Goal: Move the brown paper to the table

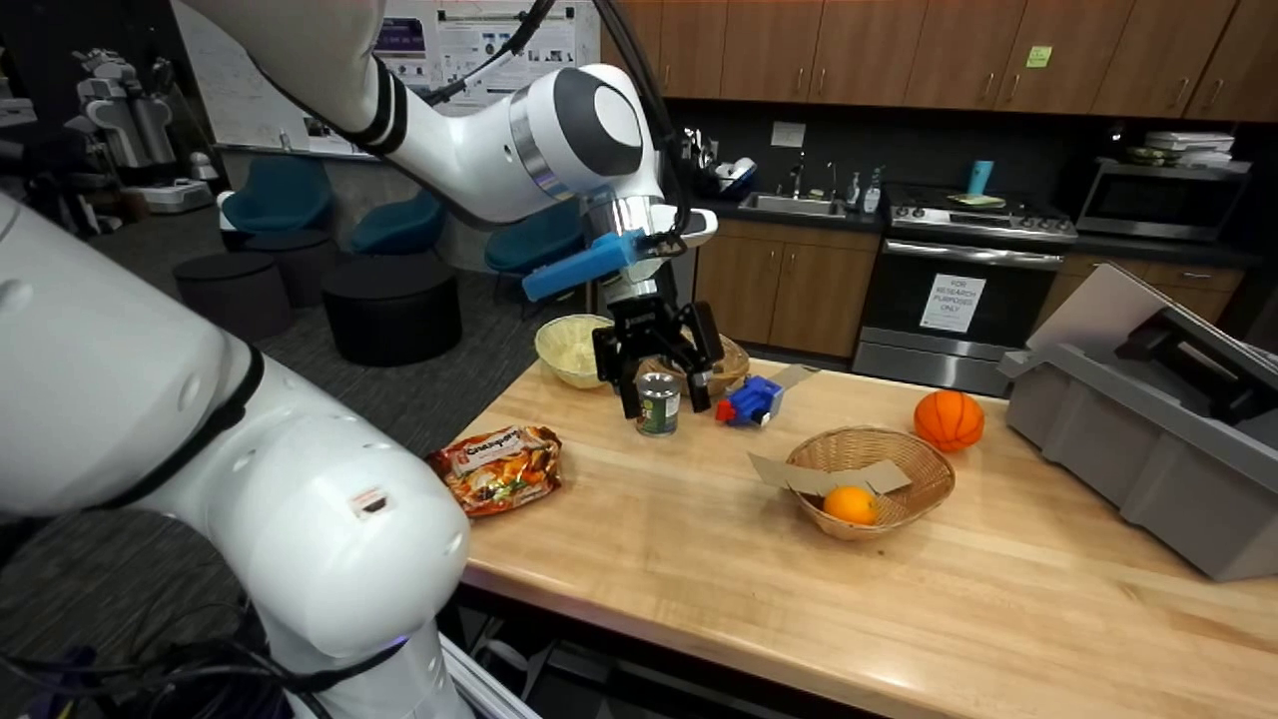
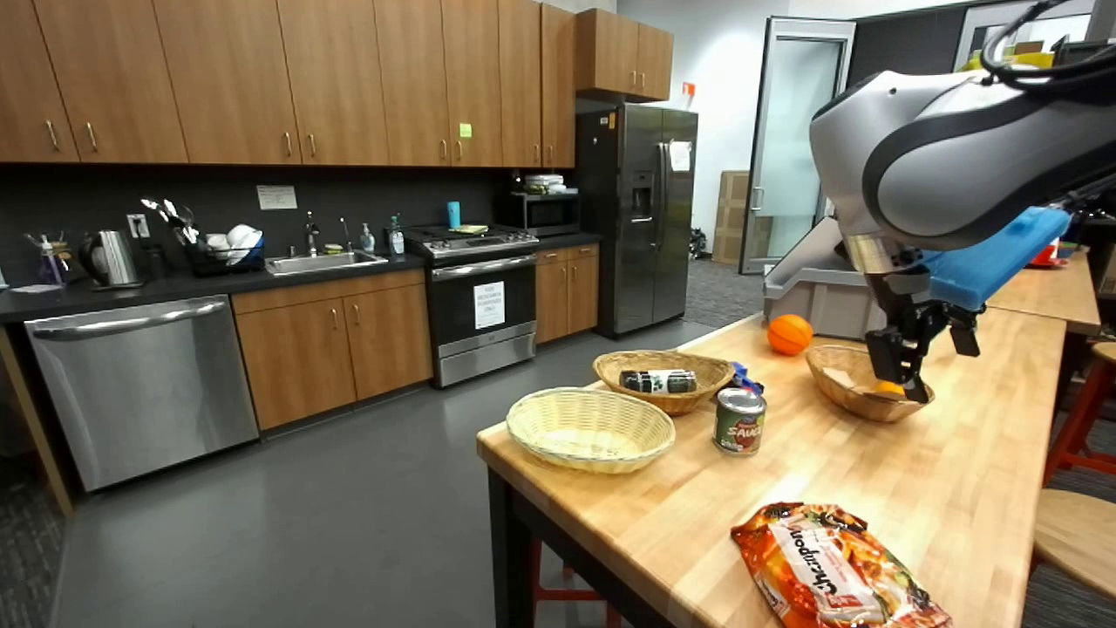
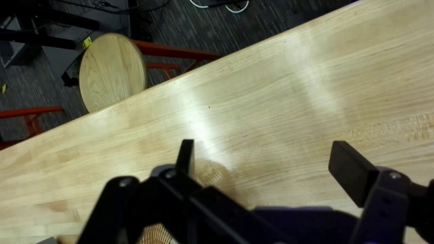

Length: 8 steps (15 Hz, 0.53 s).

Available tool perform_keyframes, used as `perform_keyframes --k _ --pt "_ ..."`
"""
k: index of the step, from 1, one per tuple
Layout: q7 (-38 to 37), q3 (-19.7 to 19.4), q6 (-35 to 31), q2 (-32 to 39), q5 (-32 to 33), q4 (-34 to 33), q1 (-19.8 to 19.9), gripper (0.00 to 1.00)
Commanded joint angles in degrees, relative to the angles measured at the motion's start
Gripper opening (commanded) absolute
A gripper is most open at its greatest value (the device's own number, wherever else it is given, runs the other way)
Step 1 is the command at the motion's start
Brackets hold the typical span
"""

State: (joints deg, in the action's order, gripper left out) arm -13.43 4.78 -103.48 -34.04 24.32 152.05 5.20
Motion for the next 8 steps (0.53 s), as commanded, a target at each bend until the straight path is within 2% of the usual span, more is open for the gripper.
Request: perform_keyframes --k 1,5,8 --pt "-2.3 -0.5 -0.2 0.9 1.6 2.1 0.7 1.00" --pt "-2.8 -0.6 -0.3 2.7 2.0 2.2 0.8 1.00" --pt "-4.0 0.2 0.5 3.8 5.5 0.2 1.5 1.00"
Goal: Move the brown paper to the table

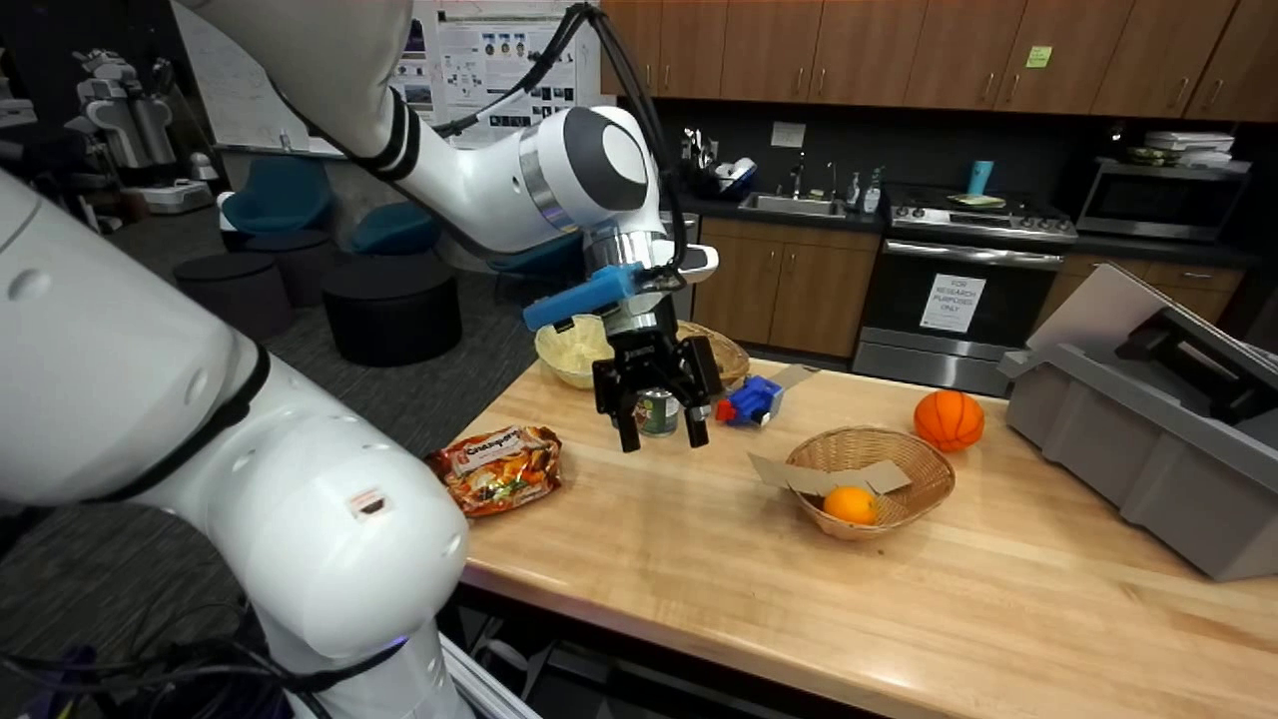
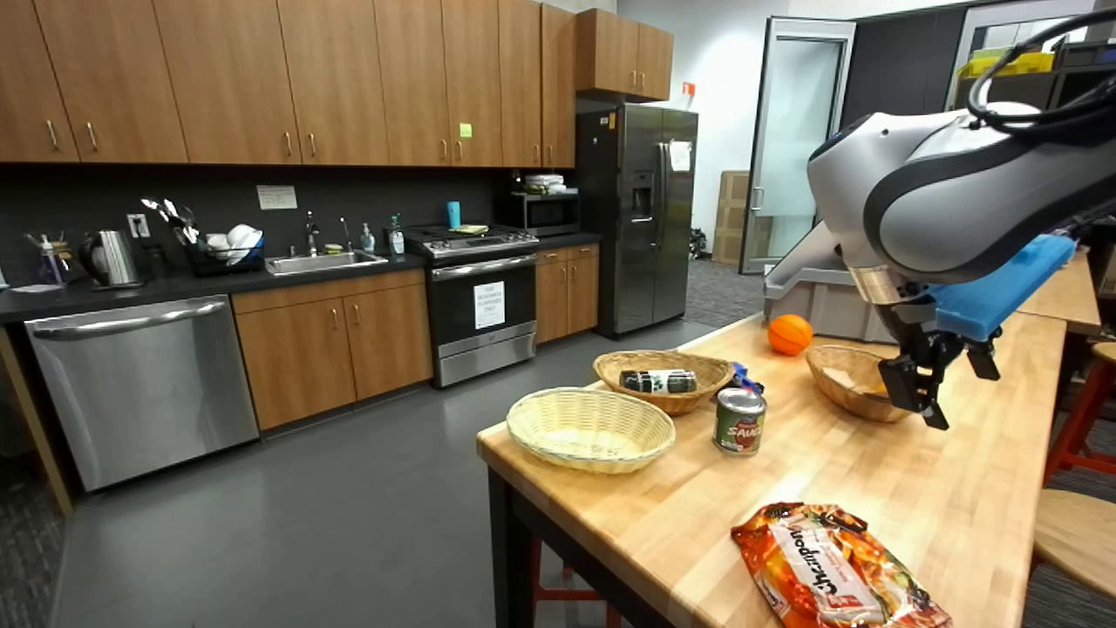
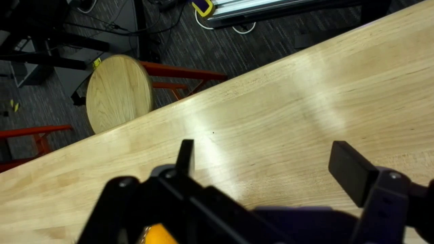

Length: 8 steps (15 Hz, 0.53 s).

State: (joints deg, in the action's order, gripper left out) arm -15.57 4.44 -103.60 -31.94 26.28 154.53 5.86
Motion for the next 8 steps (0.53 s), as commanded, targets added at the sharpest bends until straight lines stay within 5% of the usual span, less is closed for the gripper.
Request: perform_keyframes --k 1,8 --pt "-2.7 0.8 0.8 2.3 5.0 -3.0 0.9 1.00" --pt "-4.4 1.7 2.5 9.3 14.3 -9.9 -0.7 1.00"
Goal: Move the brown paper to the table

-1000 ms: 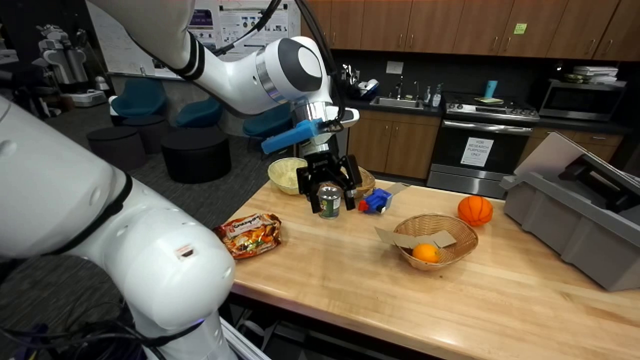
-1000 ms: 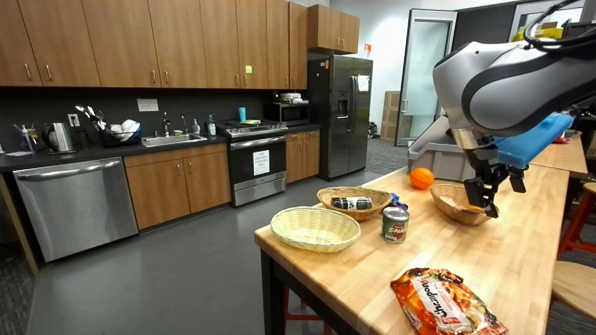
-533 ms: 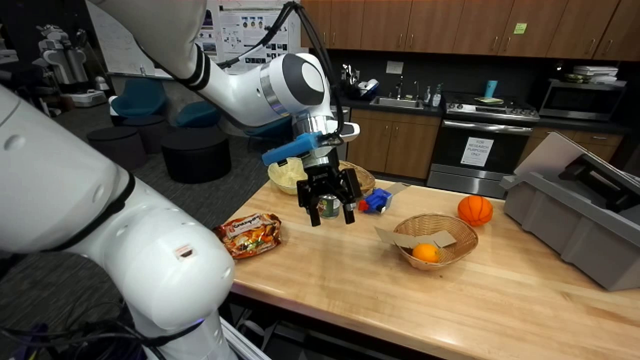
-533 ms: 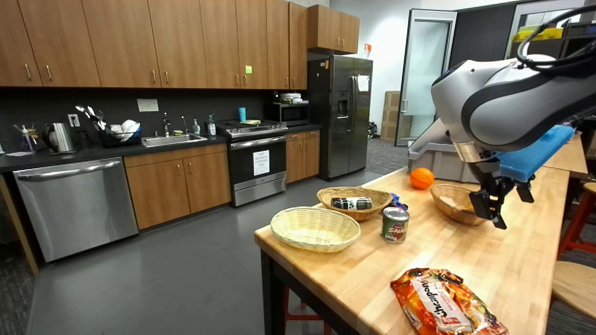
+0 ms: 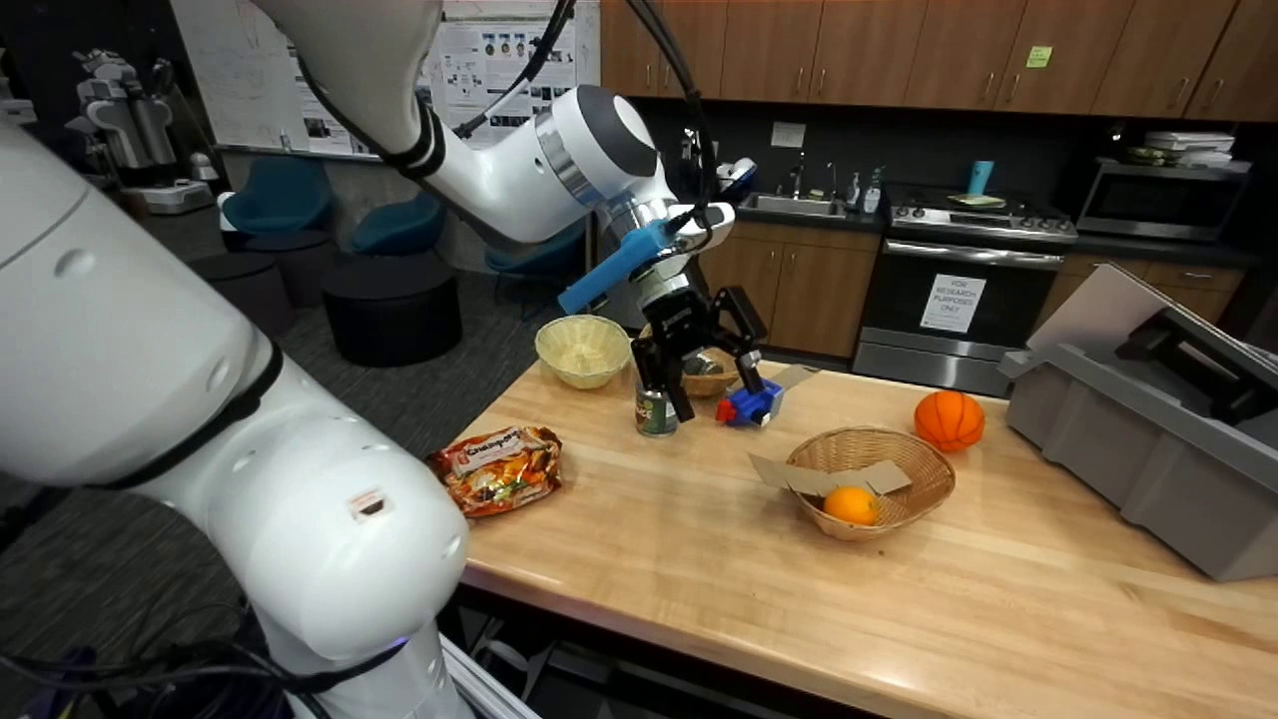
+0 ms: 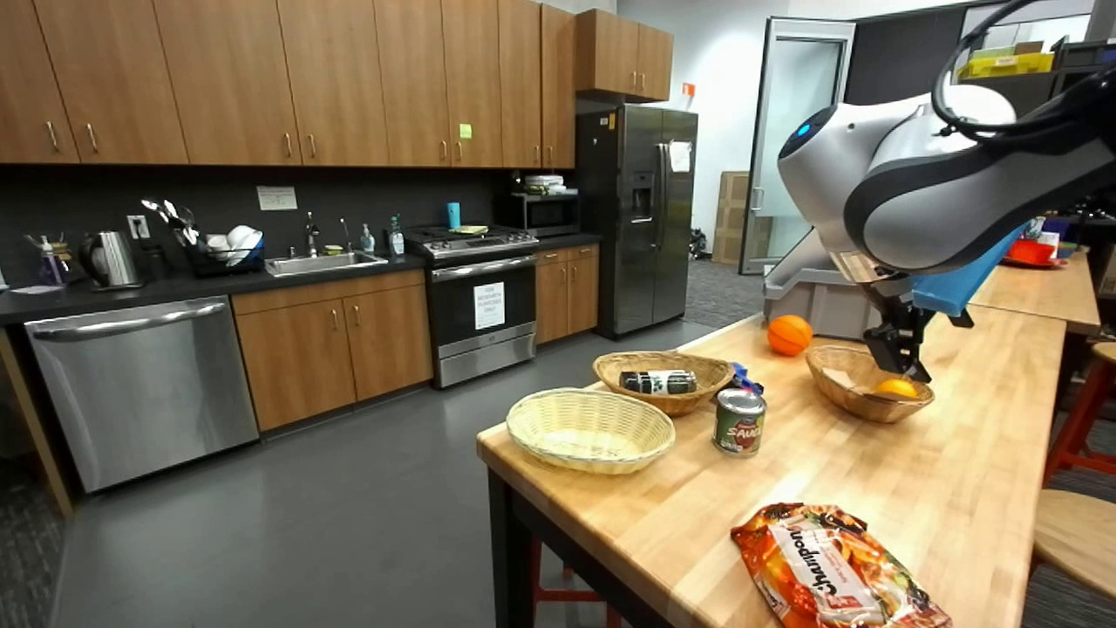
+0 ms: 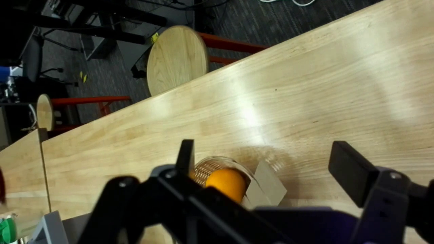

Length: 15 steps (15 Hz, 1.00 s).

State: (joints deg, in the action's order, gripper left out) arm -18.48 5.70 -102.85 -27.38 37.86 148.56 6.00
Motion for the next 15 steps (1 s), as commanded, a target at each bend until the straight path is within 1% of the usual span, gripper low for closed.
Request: perform_keyframes --k 1,6,12,15 --pt "-1.4 0.4 1.7 5.7 3.3 -4.7 -1.2 1.00" --pt "-1.0 -0.5 1.8 11.0 4.5 -8.4 -2.4 1.00" --pt "-1.4 -1.4 3.1 12.9 3.7 -8.7 -2.9 1.00" --pt "-1.3 -1.6 2.5 14.7 2.7 -8.8 -3.5 1.00"
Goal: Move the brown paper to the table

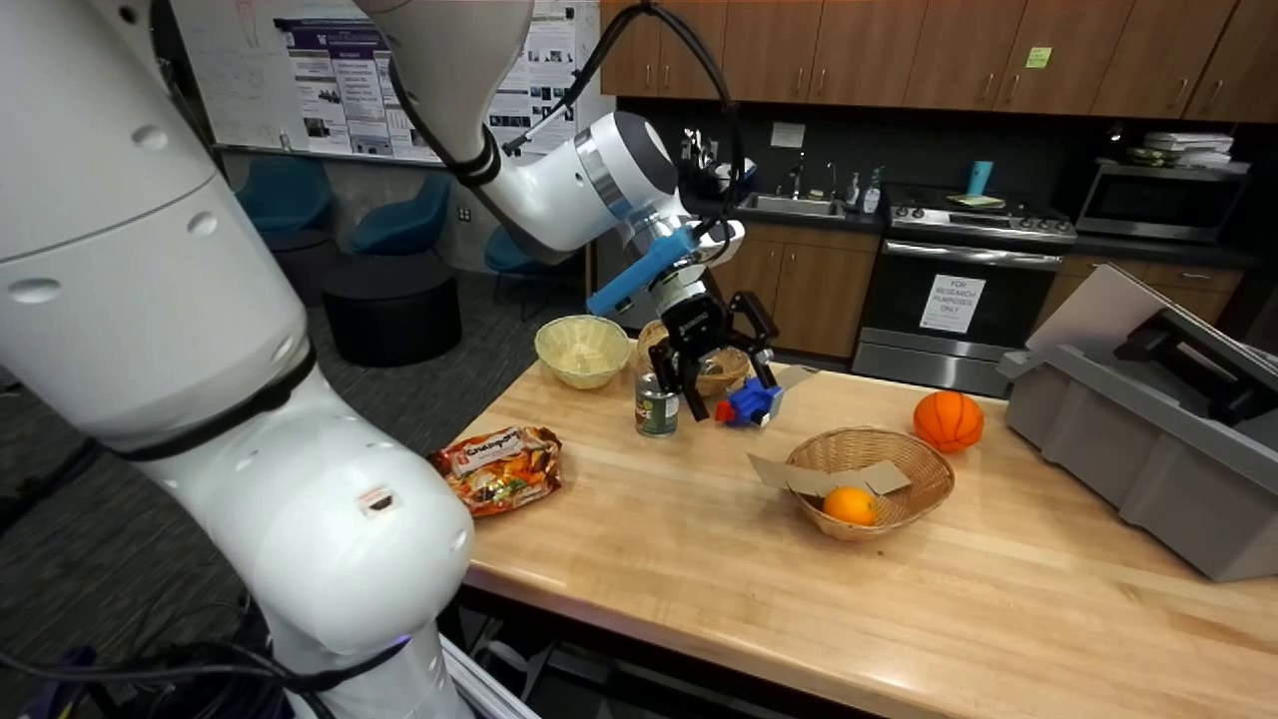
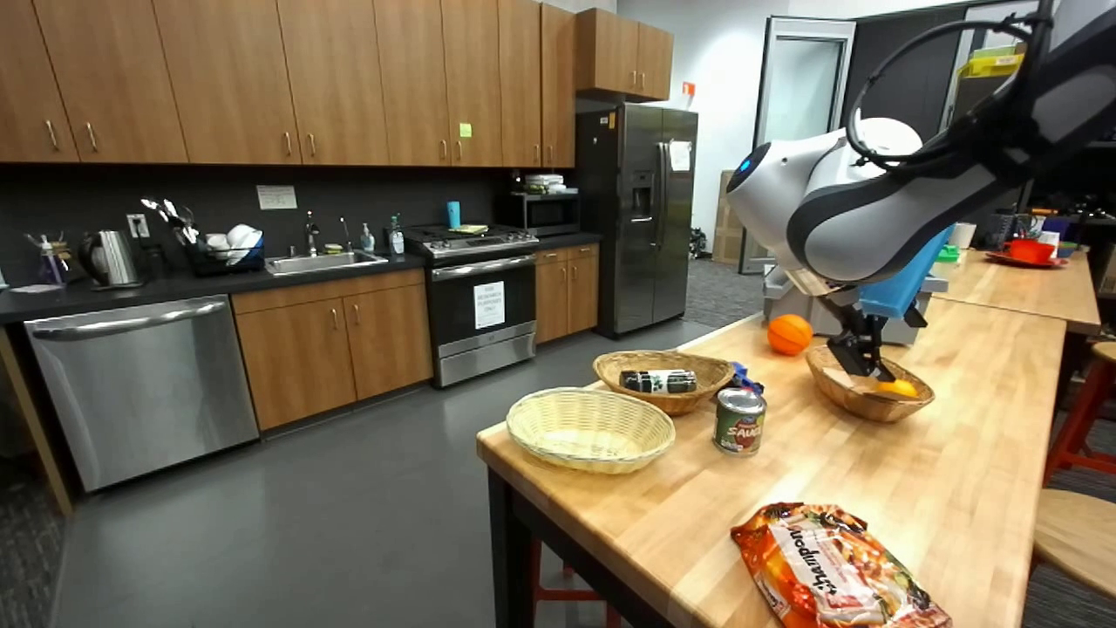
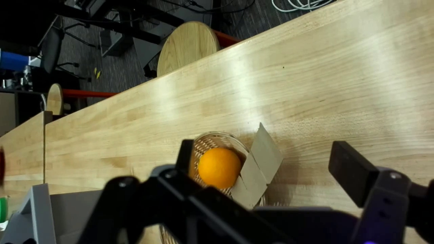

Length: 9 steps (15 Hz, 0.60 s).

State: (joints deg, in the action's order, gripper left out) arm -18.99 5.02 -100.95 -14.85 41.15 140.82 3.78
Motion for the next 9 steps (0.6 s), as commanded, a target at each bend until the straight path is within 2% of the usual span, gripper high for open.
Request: perform_keyframes --k 1,9 --pt "-0.9 -0.9 0.5 2.9 -1.0 -1.1 -1.5 1.00" --pt "-1.4 -0.9 1.3 6.3 -4.0 -2.1 -2.7 1.00"
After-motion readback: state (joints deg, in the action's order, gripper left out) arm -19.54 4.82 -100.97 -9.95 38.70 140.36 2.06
